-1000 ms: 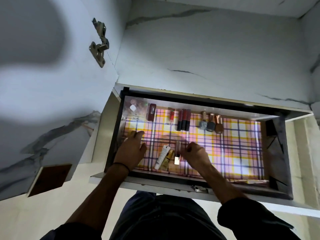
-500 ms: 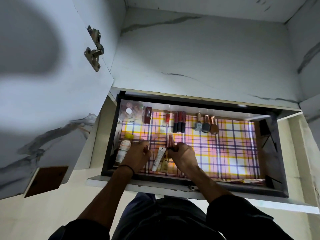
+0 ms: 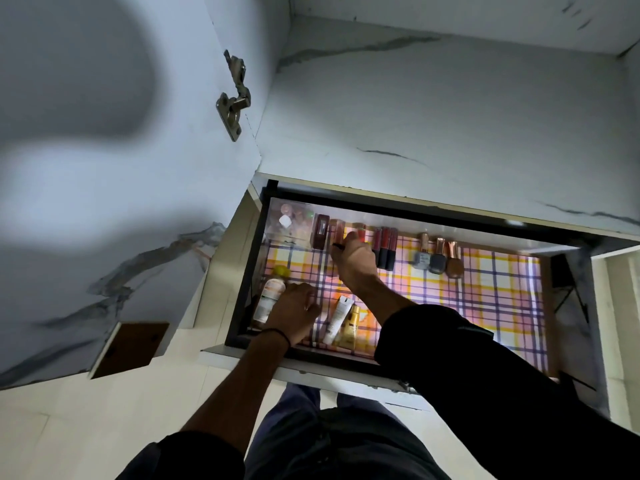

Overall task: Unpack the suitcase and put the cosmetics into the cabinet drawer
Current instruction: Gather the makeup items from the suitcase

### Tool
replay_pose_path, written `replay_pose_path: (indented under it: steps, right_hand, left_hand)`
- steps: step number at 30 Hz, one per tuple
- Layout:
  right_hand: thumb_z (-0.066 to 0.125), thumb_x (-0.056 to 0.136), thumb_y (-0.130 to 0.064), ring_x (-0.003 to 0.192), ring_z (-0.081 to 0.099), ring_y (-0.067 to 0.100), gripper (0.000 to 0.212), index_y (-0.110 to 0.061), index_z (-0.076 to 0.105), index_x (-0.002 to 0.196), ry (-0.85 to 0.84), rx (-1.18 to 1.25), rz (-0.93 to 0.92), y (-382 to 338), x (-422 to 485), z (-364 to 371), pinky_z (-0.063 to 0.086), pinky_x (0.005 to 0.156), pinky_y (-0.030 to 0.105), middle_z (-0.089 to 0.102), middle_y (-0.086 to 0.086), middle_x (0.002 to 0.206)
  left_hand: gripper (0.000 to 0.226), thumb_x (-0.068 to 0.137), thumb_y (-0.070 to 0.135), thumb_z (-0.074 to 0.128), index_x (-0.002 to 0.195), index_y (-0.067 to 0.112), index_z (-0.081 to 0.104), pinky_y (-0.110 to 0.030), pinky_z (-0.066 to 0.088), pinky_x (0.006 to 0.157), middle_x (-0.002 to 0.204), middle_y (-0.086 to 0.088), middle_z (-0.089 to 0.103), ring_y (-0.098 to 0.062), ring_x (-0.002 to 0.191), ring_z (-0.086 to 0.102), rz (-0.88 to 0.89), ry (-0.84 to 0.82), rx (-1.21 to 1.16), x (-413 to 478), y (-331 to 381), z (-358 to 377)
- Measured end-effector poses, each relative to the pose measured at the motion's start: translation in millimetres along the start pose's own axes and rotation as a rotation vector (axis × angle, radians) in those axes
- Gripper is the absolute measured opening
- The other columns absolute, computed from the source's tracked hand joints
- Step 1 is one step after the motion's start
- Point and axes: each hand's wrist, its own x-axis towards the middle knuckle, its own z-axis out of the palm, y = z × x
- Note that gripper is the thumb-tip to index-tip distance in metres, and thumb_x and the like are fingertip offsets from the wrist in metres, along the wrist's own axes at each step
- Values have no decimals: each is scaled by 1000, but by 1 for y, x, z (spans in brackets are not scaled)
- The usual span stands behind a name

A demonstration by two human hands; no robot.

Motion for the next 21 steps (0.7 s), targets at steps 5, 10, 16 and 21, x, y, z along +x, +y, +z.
replay_pose_path:
  steps: [5,10,16,21]
  right_hand:
    - [44,104,-15,60,51,15,17,-4,50,116,81,89,-111,5,-13,6,28,44,22,59,8,84]
    - [47,102,-13,62,54,14,21,-11,47,123,29,198,-94,21,-26,20,35,45,18,64,12,93]
    - [50,96,-2,68,60,16,50,-18,41,142,-27,265,-43,6,-17,20,40,44,15,65,11,105]
    - [48,94,4,53,53,11,65,-21,32,152,-80,283,-13,-3,-14,11,41,38,19,62,4,106]
  left_hand:
    - [20,89,9,57,108,6,63,-26,39,82,107,-11,61,-26,102,56,-26,15,-15,4,-2,0]
    - [27,89,12,58,115,6,62,-29,41,88,114,-13,59,-26,106,54,-32,7,-5,6,-4,1]
    - [25,89,14,56,112,5,62,-26,38,84,113,-15,59,-27,104,54,-34,-5,7,6,-6,3]
    - [31,90,12,58,120,3,60,-26,37,89,119,-18,57,-29,110,52,-22,-1,-1,7,-6,3]
